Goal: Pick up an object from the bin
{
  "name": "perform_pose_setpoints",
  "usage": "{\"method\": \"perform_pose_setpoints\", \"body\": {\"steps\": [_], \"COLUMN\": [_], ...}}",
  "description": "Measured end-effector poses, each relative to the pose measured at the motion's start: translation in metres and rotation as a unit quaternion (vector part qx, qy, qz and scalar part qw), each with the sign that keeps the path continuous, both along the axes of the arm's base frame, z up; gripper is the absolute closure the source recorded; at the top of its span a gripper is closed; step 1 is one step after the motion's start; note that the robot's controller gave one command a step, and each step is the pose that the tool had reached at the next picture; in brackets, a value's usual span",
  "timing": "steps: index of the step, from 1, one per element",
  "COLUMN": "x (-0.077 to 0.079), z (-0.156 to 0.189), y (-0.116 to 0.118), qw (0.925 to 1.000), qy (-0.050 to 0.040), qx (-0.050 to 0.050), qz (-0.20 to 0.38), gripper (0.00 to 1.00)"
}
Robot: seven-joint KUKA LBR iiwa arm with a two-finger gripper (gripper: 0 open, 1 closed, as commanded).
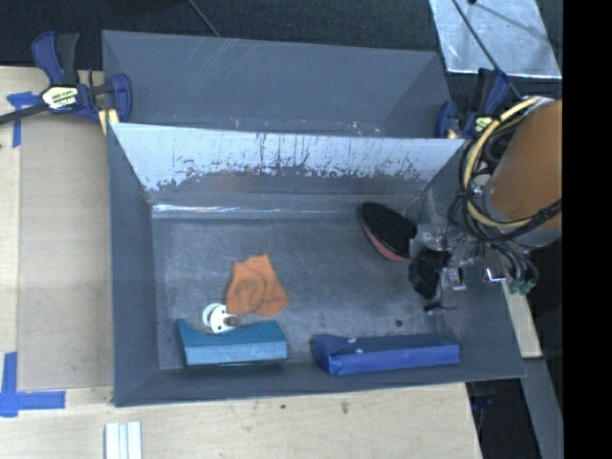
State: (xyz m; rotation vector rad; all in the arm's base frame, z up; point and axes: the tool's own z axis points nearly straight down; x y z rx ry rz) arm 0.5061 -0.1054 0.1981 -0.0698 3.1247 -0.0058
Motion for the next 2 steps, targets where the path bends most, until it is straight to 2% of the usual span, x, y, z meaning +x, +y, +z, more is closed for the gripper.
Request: {"method": "perform_pose_setpoints", "body": {"steps": [1, 2], "x": [0.012, -0.008], "z": [-0.019, 0.045], "y": [-0.022, -0.014], "qw": [0.9996, 0.9989], "qy": [0.0106, 0.0097], "qx": [0.003, 0.003], "qz": [-0.027, -0.045], "gripper": [1.00, 1.00]}}
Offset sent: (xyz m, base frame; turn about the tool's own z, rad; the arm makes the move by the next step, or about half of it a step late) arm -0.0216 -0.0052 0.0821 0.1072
